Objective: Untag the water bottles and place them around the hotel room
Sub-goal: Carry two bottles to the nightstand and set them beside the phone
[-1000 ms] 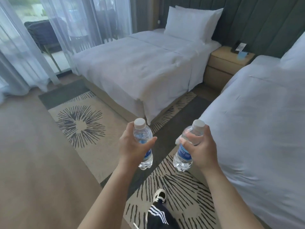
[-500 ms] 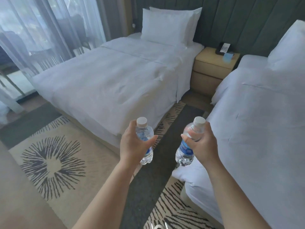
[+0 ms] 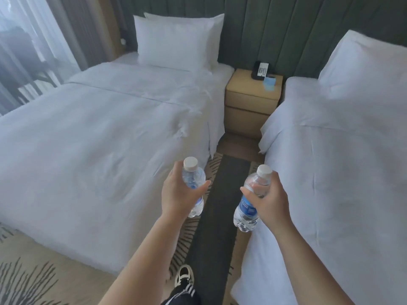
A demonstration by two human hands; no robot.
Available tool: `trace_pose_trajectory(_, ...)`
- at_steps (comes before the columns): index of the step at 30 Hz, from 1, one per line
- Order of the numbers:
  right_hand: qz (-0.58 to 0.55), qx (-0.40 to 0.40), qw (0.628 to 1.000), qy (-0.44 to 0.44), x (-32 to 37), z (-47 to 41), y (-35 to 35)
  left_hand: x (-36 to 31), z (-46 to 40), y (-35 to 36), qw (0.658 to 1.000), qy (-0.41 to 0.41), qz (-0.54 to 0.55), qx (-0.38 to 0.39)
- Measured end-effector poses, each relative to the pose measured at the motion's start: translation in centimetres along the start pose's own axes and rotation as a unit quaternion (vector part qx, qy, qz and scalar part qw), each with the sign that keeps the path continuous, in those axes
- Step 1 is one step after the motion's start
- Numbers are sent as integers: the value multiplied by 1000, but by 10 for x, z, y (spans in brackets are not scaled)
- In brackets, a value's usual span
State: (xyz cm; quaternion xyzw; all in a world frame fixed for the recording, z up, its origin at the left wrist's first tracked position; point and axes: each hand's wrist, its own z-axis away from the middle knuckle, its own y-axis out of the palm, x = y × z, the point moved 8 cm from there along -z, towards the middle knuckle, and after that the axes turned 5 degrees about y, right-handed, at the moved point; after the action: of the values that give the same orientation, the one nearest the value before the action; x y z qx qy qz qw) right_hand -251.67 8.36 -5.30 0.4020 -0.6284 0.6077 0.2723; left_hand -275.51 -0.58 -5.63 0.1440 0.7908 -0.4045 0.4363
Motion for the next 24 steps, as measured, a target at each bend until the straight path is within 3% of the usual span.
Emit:
trace_pose_trajectory(5,-11,-51,998,26,24,-92,28,3,-114,30,997,53,3,60)
trace_pose_trajectory(11,-18,-92,994,51,24,-175,44,17,-206,70,996,44,23,71)
trace_pose_trajectory(24,-30,-94,991,91,-55,-424,56,6,-416,248,992,65,23,109)
